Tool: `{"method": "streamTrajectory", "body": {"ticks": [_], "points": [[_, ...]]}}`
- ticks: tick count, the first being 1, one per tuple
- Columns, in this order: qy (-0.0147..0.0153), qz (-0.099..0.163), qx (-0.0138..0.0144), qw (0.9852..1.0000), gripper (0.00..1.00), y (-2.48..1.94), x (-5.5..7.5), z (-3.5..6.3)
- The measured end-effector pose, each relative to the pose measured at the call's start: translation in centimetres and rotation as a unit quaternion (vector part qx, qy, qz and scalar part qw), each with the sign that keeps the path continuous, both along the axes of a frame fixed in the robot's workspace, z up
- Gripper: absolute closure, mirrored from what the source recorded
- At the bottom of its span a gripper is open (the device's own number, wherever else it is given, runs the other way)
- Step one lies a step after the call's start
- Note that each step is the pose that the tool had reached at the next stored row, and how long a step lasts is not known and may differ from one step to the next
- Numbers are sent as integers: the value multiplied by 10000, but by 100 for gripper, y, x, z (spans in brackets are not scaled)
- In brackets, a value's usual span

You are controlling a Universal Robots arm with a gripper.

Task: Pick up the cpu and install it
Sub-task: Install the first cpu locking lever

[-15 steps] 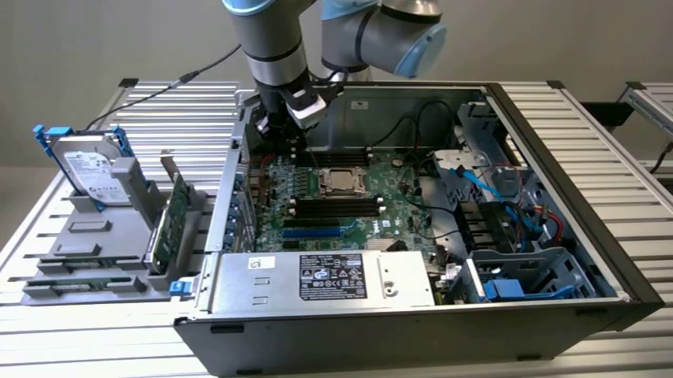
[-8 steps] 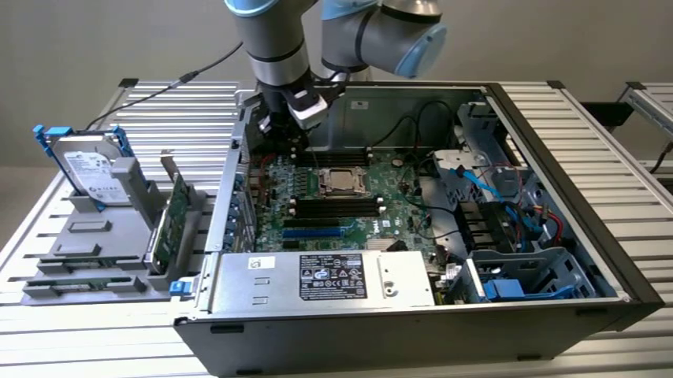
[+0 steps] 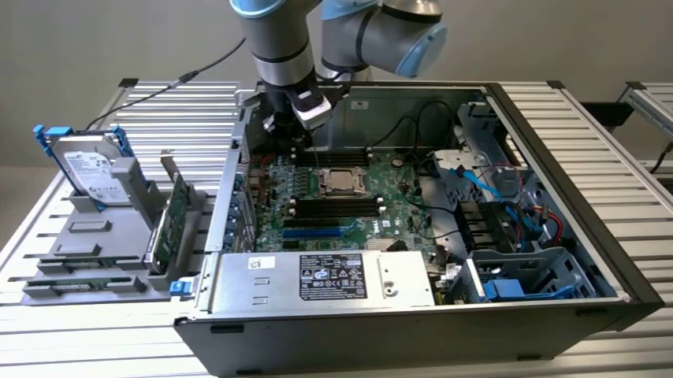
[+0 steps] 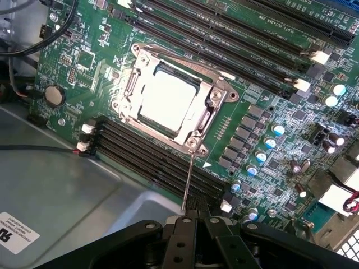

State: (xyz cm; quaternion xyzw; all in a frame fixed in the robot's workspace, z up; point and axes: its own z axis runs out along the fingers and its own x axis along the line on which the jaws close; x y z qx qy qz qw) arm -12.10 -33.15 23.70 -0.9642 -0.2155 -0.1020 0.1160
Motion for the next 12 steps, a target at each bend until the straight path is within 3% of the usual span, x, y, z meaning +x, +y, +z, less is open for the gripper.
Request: {"method": "streamTrajectory", "body": {"ticks": [12], "points": [[0,-106,5,9999,89,-2,119,0]]}}
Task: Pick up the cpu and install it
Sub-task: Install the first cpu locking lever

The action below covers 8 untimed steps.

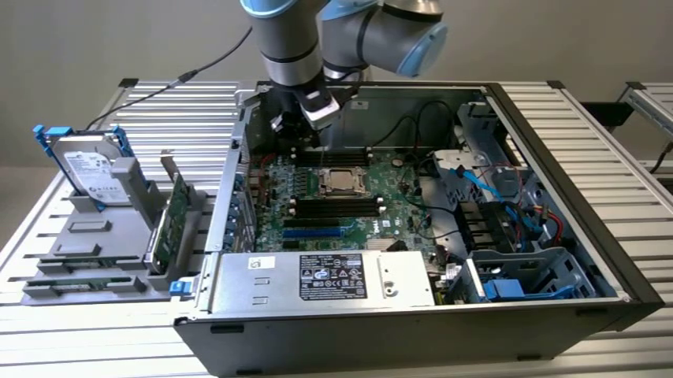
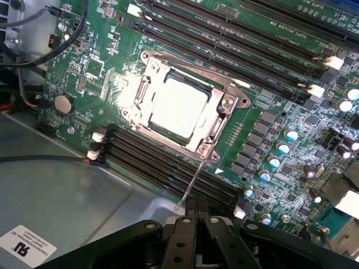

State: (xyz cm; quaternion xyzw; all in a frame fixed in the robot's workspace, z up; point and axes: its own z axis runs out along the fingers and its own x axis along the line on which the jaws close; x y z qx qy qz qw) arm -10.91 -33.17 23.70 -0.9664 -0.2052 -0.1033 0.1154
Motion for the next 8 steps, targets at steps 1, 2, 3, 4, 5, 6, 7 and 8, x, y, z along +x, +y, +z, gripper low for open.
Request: {"method": "streamTrajectory", "body": {"ticks": [1,2,3,4,5,6,7,8], "points": [[0,-9,0,10000,89,-1,8,0],[0,-21,0,10000,89,-3,12,0],[0,-38,0,10000,89,-5,12,0],[0,-54,1,10000,89,-9,13,-1],[0,-72,0,10000,89,-15,14,-2],[0,-90,1,10000,89,-23,14,-6],[0,-105,1,9999,89,-31,13,-10],[0,-116,2,9999,89,-43,13,-16]]}}
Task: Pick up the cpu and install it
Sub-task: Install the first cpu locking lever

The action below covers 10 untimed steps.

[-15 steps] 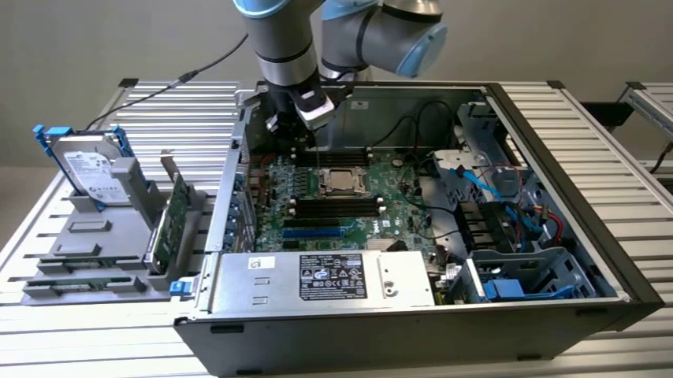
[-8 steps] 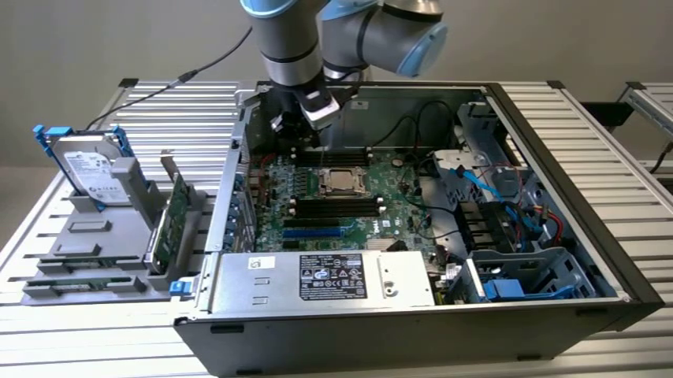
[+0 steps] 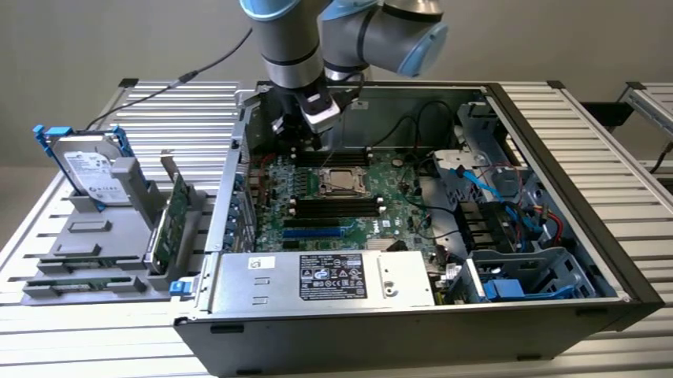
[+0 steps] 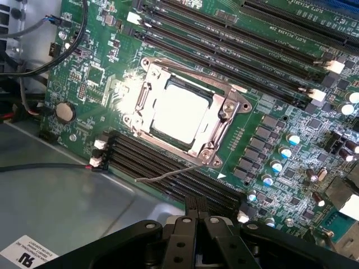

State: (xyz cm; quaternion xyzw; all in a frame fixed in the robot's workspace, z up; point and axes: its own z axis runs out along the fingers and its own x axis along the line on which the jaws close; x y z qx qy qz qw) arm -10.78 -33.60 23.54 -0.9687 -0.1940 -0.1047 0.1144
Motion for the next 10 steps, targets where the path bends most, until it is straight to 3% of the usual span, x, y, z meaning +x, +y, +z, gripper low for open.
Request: {"method": "streamTrajectory", "body": {"ticks": [10], "points": [[0,-112,2,9999,89,-41,0,-108]]}}
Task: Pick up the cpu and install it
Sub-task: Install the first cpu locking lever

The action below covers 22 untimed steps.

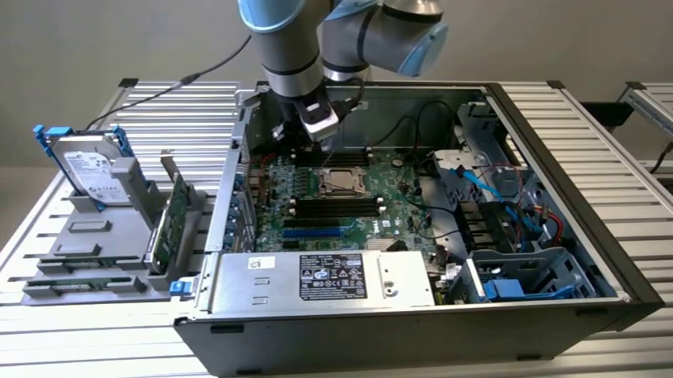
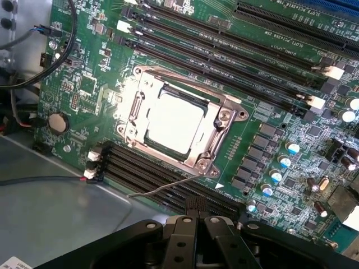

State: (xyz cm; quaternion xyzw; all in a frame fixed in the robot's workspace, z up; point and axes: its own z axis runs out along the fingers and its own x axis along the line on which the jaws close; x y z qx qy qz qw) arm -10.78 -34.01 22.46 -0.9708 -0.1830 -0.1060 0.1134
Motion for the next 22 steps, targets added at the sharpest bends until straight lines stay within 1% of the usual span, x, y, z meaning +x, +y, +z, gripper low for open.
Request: {"method": "streamTrajectory", "body": {"ticks": [9,15,22], "points": [[-2,-25,0,10000,89,-2,0,-145],[-25,-30,1,10000,89,-2,1,-192],[-26,-39,-1,10000,89,-3,3,-235]]}}
